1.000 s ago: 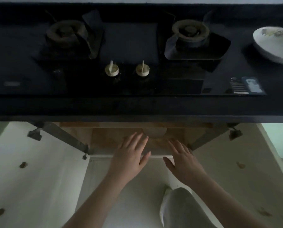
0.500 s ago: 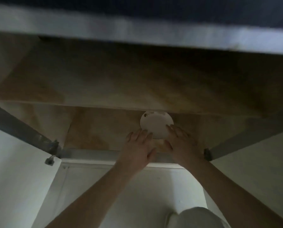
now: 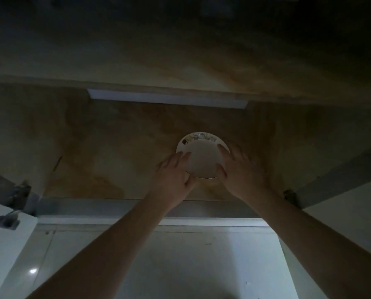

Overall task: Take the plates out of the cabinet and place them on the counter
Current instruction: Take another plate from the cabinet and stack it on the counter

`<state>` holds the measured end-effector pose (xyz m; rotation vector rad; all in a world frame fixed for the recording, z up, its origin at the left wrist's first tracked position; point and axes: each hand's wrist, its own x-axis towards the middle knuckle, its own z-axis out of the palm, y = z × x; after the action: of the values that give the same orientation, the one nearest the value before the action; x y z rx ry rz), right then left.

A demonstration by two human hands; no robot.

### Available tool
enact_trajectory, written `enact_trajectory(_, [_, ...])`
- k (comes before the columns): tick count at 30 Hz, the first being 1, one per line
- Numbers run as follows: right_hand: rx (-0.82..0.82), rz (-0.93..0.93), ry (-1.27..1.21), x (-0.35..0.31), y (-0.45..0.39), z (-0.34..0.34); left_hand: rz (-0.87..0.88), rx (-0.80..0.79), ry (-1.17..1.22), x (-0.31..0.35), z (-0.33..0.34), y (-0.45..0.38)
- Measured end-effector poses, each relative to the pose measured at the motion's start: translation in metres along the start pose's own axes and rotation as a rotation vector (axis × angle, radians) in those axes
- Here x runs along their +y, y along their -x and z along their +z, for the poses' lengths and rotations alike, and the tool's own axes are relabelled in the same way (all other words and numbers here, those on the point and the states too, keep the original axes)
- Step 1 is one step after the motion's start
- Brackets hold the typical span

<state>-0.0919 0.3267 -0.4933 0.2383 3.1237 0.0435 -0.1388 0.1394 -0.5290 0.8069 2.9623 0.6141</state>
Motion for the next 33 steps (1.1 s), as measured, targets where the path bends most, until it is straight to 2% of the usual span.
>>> enact_trajectory(3, [0.002,0.002,0.011,0.005,-0.014,0.018,0.009,-0.098,-0.095,-0.005,0.016,-0.02])
enact_trajectory(6, [-0.065,0.01,-0.048,0.011,-0.035,0.04,-0.045,-0.183,-0.147,-0.009,0.028,-0.049])
enact_trajectory(11, [-0.065,0.119,-0.255,0.036,-0.082,0.076,-0.218,-0.216,0.007,-0.023,0.043,-0.085])
enact_trajectory(13, [-0.095,0.209,-0.389,0.043,-0.101,0.089,-0.288,-0.233,0.132,-0.031,0.05,-0.094])
enact_trajectory(16, [-0.183,0.495,-0.686,0.053,-0.125,0.102,-0.469,-0.182,0.304,-0.036,0.054,-0.102])
enact_trajectory(18, [-0.247,0.622,-0.814,0.057,-0.134,0.109,-0.605,-0.154,0.451,-0.036,0.056,-0.105])
enact_trajectory(20, [-0.27,0.613,-0.83,0.057,-0.133,0.114,-0.704,-0.157,0.587,-0.039,0.06,-0.108])
enact_trajectory(24, [-0.35,0.465,-0.768,0.058,-0.128,0.116,-0.814,-0.186,0.906,-0.04,0.06,-0.108])
enact_trajectory(26, [-0.364,0.471,-0.813,0.059,-0.128,0.119,-0.876,-0.225,1.029,-0.036,0.059,-0.107])
enact_trajectory(30, [-0.245,0.478,-0.88,0.056,-0.13,0.13,-0.892,-0.287,1.058,-0.036,0.056,-0.105])
enact_trajectory(33, [-0.236,0.454,-0.858,0.051,-0.119,0.122,-0.851,-0.268,1.039,-0.038,0.054,-0.102])
